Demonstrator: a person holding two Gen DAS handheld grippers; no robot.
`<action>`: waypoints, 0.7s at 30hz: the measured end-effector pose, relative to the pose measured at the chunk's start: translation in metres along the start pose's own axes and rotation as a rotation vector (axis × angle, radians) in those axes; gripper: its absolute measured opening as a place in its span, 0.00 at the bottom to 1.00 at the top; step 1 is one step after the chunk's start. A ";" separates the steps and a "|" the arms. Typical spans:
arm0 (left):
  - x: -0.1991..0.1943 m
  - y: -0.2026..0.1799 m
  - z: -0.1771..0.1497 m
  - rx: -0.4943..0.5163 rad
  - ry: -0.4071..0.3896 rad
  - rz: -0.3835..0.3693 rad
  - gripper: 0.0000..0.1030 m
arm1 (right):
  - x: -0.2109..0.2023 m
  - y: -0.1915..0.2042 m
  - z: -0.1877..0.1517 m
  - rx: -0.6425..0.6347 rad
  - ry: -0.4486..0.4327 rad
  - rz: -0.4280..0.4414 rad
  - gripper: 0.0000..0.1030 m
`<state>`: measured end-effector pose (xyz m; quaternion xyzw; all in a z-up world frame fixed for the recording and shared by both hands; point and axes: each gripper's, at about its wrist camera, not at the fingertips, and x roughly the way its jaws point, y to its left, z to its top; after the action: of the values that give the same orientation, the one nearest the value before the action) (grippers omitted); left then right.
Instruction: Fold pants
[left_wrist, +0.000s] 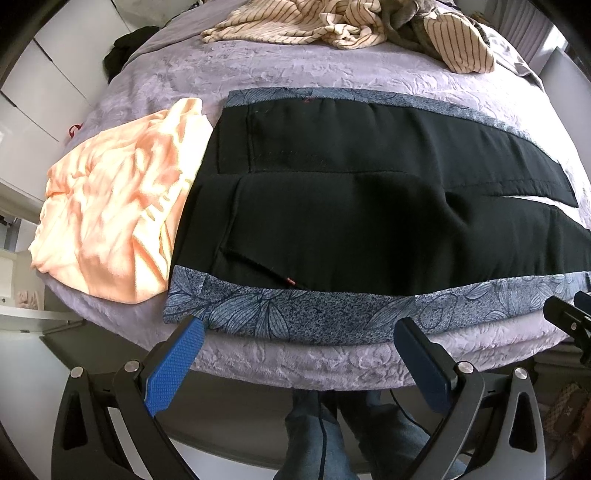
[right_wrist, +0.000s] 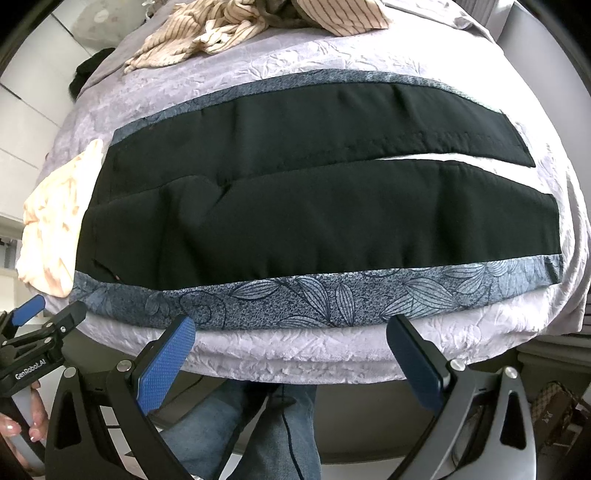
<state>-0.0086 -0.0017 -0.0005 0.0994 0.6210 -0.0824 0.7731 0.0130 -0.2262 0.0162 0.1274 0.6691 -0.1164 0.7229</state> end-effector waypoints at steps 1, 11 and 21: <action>0.000 0.000 0.000 0.000 0.000 0.000 1.00 | 0.000 0.000 0.000 -0.001 0.000 -0.001 1.00; 0.004 0.005 -0.007 -0.006 0.021 0.005 1.00 | 0.001 0.003 -0.003 -0.008 0.002 -0.008 1.00; 0.004 0.008 -0.009 -0.006 0.014 0.008 1.00 | 0.000 0.005 -0.004 -0.017 -0.001 -0.012 1.00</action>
<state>-0.0139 0.0081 -0.0061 0.1002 0.6263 -0.0769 0.7693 0.0108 -0.2206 0.0161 0.1171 0.6704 -0.1151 0.7236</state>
